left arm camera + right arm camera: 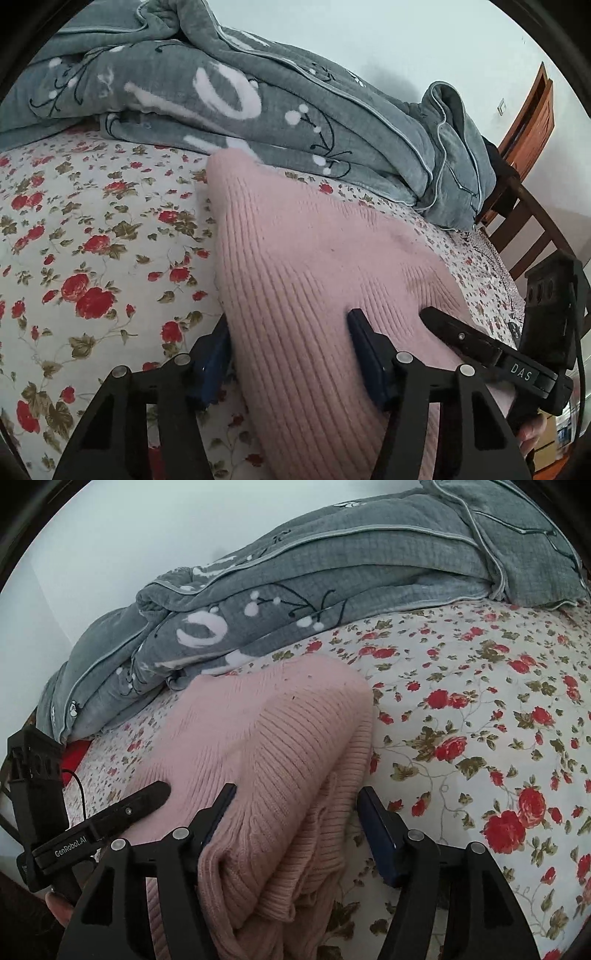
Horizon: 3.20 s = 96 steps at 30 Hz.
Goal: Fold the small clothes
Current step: 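Hold the folded sweater edge between both grippers and straighten it, then press both open grippers along the pink sweater's sides to square the bundle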
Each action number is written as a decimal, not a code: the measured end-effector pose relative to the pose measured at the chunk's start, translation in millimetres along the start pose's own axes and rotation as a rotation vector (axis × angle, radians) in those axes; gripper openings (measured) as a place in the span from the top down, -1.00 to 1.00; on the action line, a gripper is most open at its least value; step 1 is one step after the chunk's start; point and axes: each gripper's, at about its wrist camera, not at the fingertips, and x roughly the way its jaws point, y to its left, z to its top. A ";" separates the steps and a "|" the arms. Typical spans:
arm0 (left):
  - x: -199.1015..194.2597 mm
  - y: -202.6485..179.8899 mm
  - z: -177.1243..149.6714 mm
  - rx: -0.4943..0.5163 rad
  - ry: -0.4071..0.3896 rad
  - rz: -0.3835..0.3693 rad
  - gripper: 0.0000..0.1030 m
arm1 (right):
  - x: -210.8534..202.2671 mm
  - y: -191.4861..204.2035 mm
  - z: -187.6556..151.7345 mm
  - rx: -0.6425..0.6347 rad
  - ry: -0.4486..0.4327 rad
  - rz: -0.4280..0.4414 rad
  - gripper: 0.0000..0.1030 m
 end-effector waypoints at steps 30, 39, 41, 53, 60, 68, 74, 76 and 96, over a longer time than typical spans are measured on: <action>-4.3 26.3 -0.9 -0.115 -0.015 -0.123 0.02 | 3.6 -10.8 2.0 0.061 0.031 0.099 -0.18; -14.5 20.8 -3.9 -0.094 -0.064 -0.121 0.25 | -11.2 0.2 -3.5 -0.009 -0.034 0.126 0.27; -20.5 18.8 -5.7 -0.088 -0.085 -0.116 0.28 | -16.6 3.8 -4.8 -0.030 -0.062 0.125 0.32; -118.3 45.9 -19.4 -0.151 -0.107 -0.082 0.32 | -50.0 67.5 -24.5 0.044 -0.042 0.234 0.39; -151.8 88.4 -43.1 -0.076 -0.016 0.117 0.09 | -32.2 126.0 -48.9 -0.040 0.012 0.297 0.25; -190.4 71.2 -77.5 0.016 -0.124 0.132 -0.34 | -76.8 150.2 -65.6 -0.202 -0.138 0.043 0.04; -192.6 36.1 -96.2 0.113 -0.185 0.154 -0.45 | -129.4 178.4 -102.5 -0.385 -0.257 0.092 0.03; -172.9 33.5 -113.3 0.142 -0.132 0.185 -0.46 | -120.8 178.8 -119.2 -0.419 -0.198 0.120 0.03; -168.5 36.1 -137.4 0.101 -0.095 0.166 -0.53 | -85.9 136.8 -134.3 -0.343 -0.075 0.031 0.87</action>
